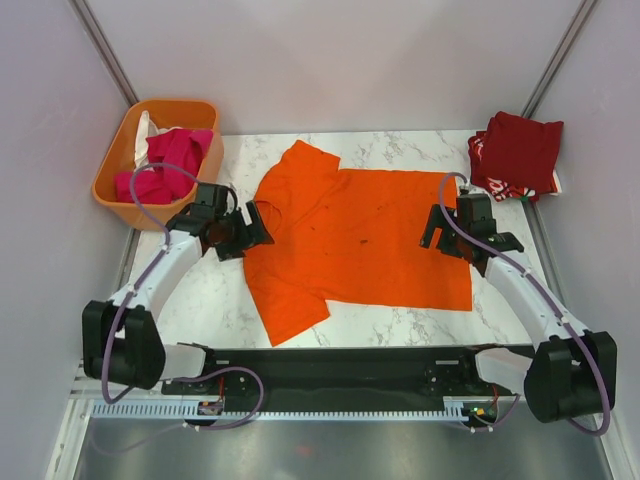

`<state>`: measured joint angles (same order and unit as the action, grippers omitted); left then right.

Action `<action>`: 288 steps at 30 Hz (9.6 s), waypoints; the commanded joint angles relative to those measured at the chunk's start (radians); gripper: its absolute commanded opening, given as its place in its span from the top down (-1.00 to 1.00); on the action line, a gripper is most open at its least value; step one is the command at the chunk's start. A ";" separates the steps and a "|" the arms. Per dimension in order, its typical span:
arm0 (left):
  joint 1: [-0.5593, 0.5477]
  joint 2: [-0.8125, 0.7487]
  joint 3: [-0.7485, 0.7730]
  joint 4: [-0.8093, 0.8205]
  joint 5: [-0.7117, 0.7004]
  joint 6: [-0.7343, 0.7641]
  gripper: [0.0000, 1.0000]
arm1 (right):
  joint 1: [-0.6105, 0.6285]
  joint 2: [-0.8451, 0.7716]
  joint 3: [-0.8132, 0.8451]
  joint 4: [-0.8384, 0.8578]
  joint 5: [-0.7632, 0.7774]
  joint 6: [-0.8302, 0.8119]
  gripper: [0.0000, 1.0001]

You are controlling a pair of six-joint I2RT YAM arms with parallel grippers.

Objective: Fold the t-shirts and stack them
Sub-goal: Flatten the tshirt out, then fold the tshirt

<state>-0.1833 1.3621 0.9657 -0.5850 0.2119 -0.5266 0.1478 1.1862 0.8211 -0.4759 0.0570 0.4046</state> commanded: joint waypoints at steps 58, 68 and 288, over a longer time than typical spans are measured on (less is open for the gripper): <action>-0.558 -0.158 -0.495 0.283 -0.146 -0.328 0.95 | -0.001 -0.290 -0.231 -0.115 0.204 0.330 -0.96; -0.539 -0.224 -0.369 0.182 -0.170 -0.273 0.96 | -0.262 -0.267 -0.191 -0.245 0.147 0.376 -0.94; -0.067 0.015 0.148 -0.338 -0.114 0.194 -0.54 | -0.299 -0.169 -0.105 0.083 -0.146 0.233 -0.81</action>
<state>-0.2428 1.4124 1.0412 -0.9184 0.1318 -0.3172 -0.2955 1.0607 0.6407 -0.4229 -0.1310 0.6018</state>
